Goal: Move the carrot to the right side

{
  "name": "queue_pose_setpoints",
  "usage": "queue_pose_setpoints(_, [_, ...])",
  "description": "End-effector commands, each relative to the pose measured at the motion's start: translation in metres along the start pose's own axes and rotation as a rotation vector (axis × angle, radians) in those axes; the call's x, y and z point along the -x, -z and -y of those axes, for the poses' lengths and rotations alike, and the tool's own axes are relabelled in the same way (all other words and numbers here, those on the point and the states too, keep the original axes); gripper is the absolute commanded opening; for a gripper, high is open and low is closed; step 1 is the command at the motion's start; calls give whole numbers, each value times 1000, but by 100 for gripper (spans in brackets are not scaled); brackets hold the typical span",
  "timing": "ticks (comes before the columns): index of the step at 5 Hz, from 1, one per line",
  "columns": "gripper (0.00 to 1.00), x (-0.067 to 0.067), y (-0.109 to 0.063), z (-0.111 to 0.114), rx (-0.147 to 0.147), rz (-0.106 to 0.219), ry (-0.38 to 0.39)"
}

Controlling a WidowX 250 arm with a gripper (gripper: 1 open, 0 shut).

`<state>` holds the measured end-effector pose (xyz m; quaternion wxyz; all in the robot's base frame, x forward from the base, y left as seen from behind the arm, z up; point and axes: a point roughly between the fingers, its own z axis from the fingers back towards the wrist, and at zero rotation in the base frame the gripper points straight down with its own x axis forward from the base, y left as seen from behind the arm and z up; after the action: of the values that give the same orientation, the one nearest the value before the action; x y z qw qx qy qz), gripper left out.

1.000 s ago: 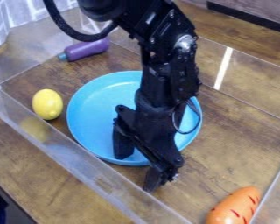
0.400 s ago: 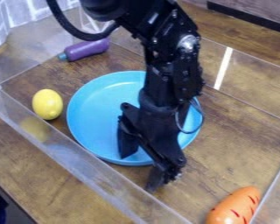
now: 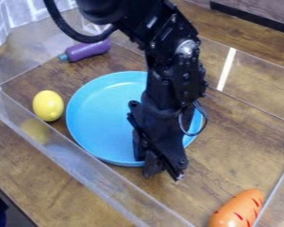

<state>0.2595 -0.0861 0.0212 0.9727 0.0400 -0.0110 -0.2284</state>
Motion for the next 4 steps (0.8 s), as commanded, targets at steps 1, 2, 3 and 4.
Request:
queue_pose_setpoints(1, [0, 8, -7, -7, -5, 29, 19])
queue_pose_setpoints(2, [0, 6, -20, -3, -10, 39, 64])
queue_pose_setpoints(3, [0, 3, -30, 2, -20, 39, 110])
queue_pose_setpoints(4, [0, -1, -24, 9, -22, 45, 159])
